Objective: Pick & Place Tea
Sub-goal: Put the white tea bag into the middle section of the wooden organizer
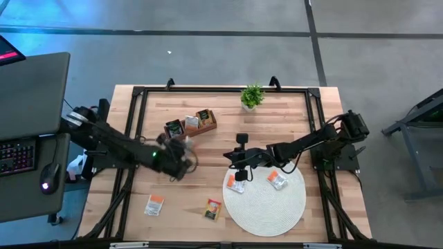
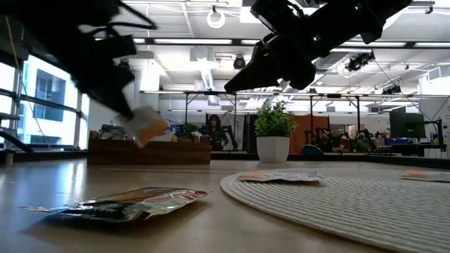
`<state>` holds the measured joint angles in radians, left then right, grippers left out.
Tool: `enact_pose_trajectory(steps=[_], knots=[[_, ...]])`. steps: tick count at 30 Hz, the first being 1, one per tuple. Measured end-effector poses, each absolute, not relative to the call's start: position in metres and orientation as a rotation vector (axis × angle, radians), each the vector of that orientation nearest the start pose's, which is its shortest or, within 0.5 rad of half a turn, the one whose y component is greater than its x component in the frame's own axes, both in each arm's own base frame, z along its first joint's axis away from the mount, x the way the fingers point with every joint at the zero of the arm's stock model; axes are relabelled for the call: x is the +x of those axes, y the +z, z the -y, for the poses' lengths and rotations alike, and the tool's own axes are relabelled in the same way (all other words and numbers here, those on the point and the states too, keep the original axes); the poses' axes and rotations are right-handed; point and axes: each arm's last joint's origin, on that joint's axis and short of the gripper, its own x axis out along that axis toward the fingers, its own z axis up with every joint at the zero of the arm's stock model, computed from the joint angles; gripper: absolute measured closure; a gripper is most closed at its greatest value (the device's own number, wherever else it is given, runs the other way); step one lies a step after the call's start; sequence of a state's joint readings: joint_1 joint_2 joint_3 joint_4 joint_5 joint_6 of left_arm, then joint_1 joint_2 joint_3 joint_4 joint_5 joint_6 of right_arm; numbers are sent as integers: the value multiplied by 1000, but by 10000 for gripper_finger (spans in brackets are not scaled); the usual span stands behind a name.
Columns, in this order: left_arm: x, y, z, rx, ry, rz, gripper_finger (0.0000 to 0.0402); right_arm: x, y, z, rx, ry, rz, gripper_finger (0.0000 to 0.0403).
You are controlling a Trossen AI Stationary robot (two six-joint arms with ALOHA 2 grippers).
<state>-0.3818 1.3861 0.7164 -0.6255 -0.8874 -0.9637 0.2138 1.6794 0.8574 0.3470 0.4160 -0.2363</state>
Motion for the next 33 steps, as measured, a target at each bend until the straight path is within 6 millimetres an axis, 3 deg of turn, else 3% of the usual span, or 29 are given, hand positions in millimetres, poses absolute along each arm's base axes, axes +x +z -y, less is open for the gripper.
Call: enact_pose_trajectory(steps=[3,6,14,27,33], knots=[[231,191,42,137,909,-712,393,338,184,-61,-379,-144,-476,397],[241,202,18,285,903,-828,392,338,184,-61,-380,-144,-478,400],[249,208,-33,271,832,-1025,392,337,183,-61,-382,-143,-484,398],[252,193,-42,358,744,-1175,391,337,183,-61,-383,-142,-489,401],[256,181,-42,365,729,-1221,343,337,183,-61,-384,-142,-489,396]])
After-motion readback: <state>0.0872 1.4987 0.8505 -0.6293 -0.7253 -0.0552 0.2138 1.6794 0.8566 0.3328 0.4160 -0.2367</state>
